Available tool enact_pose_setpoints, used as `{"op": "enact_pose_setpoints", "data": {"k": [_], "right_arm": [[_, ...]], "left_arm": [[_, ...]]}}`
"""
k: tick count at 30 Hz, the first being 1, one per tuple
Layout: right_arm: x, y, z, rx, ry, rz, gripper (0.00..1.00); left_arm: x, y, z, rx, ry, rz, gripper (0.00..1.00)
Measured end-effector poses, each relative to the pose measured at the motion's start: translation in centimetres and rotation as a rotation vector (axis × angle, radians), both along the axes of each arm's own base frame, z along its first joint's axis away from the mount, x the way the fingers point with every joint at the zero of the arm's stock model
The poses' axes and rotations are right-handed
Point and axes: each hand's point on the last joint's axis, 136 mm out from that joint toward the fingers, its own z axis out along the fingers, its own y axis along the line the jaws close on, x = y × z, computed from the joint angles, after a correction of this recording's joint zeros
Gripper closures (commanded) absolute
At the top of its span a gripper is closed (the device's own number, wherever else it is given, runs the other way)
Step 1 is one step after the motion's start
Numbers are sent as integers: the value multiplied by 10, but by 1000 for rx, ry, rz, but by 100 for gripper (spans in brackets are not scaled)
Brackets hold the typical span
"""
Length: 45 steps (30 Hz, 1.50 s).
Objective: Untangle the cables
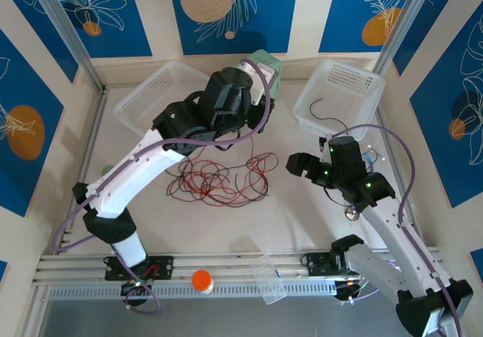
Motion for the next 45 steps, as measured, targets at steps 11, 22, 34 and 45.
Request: {"op": "enact_pose_setpoints", "data": {"k": [11,22,34,45], "right_arm": [[21,52,-21,-14,-7,181,19],[40,115,-26,-77,-41,315,24],[90,159,6,-176,-193,307,66],[91,170,53,-189,-266,302,100]], "left_arm": [[-8,11,43,-69,-69,-13,100],[-21,31,74,-124,-146,-31,100],[-35,53,91,-173,-188,-31,100],[-26,69,48,-87,-168,60,99]]}}
